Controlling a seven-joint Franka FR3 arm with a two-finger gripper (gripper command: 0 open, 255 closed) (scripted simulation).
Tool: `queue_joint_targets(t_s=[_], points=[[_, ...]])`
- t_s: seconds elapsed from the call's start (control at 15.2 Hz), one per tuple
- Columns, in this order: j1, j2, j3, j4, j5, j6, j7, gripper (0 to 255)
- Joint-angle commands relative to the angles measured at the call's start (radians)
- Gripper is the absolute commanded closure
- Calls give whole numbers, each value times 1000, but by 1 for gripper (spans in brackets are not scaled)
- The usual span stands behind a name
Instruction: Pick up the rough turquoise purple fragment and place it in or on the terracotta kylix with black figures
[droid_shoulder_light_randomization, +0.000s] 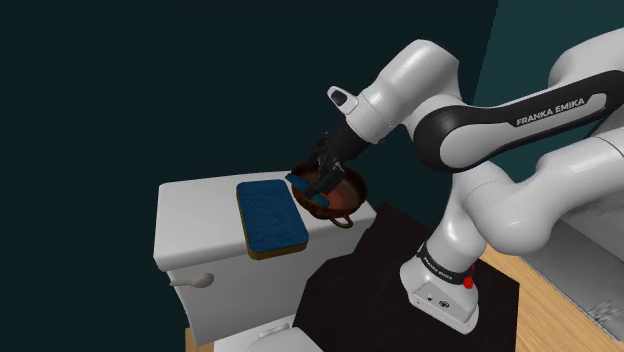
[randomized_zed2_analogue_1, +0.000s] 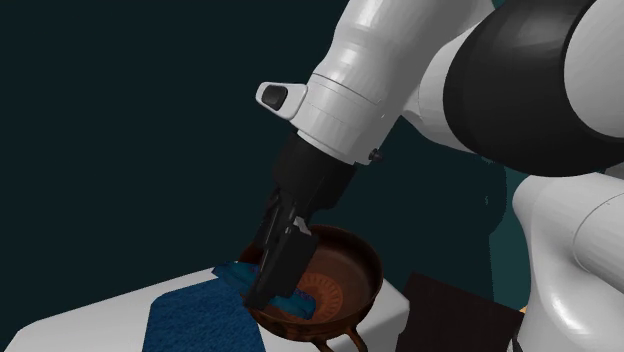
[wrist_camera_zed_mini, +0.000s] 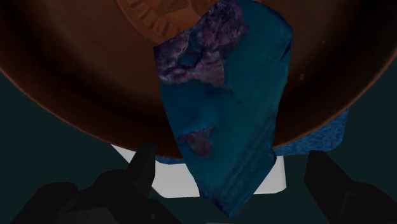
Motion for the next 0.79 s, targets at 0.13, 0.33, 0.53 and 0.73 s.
queue_joint_targets(t_s=[0.13, 0.33, 0.53, 0.73], points=[[0, 0, 0, 0, 0, 1, 0, 0], [0, 0, 0, 0, 0, 1, 0, 255], [0, 0, 0, 0, 0, 0, 0, 255], [0, 0, 0, 0, 0, 1, 0, 255]])
